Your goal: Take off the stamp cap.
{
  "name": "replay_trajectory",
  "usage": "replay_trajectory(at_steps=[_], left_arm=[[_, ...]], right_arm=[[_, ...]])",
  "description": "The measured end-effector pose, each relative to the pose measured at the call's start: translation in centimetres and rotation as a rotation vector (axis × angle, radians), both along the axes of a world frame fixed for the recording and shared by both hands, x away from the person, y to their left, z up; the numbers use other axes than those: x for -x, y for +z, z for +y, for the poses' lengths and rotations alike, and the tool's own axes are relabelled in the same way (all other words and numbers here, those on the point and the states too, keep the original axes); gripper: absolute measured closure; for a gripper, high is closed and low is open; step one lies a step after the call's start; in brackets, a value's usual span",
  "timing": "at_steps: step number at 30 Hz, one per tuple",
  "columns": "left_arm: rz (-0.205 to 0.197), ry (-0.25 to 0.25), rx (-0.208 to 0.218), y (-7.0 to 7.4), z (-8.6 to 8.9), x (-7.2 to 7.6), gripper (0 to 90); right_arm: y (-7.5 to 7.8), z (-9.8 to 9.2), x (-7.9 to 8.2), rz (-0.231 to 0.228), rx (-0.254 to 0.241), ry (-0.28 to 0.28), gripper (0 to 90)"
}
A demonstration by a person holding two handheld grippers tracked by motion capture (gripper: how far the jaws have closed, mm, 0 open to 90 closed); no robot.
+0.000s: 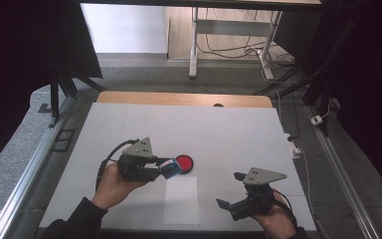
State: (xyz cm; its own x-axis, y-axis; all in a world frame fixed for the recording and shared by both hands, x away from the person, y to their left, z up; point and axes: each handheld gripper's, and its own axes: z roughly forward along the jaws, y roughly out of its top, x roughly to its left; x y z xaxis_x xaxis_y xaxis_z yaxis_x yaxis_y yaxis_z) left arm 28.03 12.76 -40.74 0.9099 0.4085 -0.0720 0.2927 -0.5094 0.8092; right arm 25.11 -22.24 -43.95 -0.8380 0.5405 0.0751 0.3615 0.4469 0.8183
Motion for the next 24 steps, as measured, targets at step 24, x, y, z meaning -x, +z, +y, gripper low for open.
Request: replay_trajectory(at_steps=[24], left_arm=[[0.030,-0.099,0.005,-1.3,0.3,1.1,69.6]], right_arm=[[-1.1,5.7,-2.1,0.072,0.004,0.216,0.0]])
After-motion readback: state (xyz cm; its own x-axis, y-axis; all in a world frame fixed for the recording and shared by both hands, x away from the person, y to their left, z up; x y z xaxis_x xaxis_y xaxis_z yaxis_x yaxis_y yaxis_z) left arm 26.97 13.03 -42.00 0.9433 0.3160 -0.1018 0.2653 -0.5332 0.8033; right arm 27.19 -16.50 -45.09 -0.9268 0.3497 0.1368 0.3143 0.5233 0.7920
